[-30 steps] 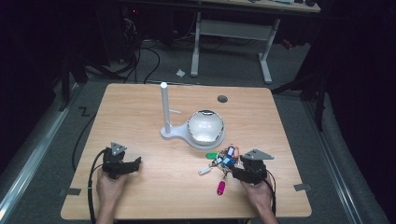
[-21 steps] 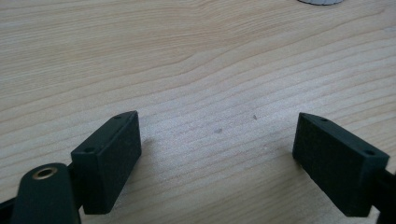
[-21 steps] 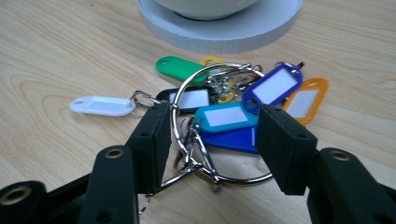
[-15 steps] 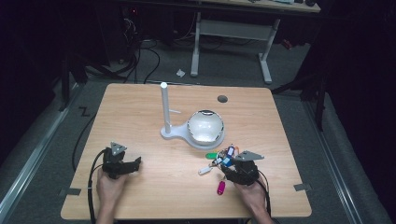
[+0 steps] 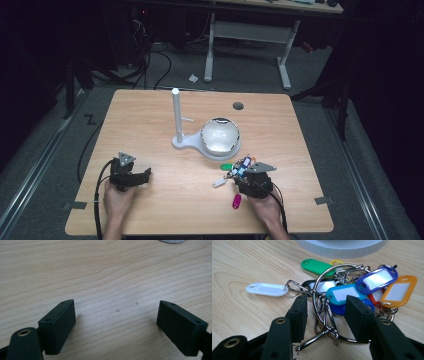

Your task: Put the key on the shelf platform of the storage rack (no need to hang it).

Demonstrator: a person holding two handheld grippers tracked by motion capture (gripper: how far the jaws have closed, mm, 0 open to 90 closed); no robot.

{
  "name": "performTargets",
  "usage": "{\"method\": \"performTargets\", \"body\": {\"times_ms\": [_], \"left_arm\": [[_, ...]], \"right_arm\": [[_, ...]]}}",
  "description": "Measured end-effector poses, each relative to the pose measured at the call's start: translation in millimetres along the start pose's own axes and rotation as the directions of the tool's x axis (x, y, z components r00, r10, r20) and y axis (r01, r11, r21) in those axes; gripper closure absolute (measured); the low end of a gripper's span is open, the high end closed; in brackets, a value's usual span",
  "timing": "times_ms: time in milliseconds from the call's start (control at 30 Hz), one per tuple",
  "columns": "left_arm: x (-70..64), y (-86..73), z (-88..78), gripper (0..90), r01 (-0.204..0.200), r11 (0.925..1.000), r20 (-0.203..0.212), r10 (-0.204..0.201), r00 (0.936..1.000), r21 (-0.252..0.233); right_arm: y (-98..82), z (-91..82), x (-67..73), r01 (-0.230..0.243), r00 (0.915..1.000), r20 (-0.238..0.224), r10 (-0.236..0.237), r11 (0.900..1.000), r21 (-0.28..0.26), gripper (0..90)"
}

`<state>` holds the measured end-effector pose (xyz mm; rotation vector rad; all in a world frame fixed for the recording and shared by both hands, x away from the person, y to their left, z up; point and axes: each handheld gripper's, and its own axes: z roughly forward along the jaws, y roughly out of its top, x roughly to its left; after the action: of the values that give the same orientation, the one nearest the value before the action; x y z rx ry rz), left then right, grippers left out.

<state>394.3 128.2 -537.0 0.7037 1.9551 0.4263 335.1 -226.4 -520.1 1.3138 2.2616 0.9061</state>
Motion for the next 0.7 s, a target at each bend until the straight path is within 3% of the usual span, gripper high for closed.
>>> {"method": "performTargets", "body": {"times_ms": [200,467,700], "left_arm": [[0.1,0.0,0.0,15.9,-0.001,1.0000,0.001,0.001,1.0000,0.000],[0.0,0.0,0.0,16.0,-0.001,1.0000,0.000,0.001,1.0000,0.000],[0.4,0.0,0.1,16.0,-0.007,1.0000,0.004,0.007,1.0000,-0.003]], "right_arm": [[0.6,3.9,-0.3,-0.012,0.9999,0.005,0.012,1.000,0.012,54.6],[2.5,8.5,0.8,0.006,0.9996,0.029,-0.006,1.000,0.002,57.4],[2.6,8.8,-0.4,0.032,0.9994,0.012,-0.032,0.999,-0.005,72.2]]}}
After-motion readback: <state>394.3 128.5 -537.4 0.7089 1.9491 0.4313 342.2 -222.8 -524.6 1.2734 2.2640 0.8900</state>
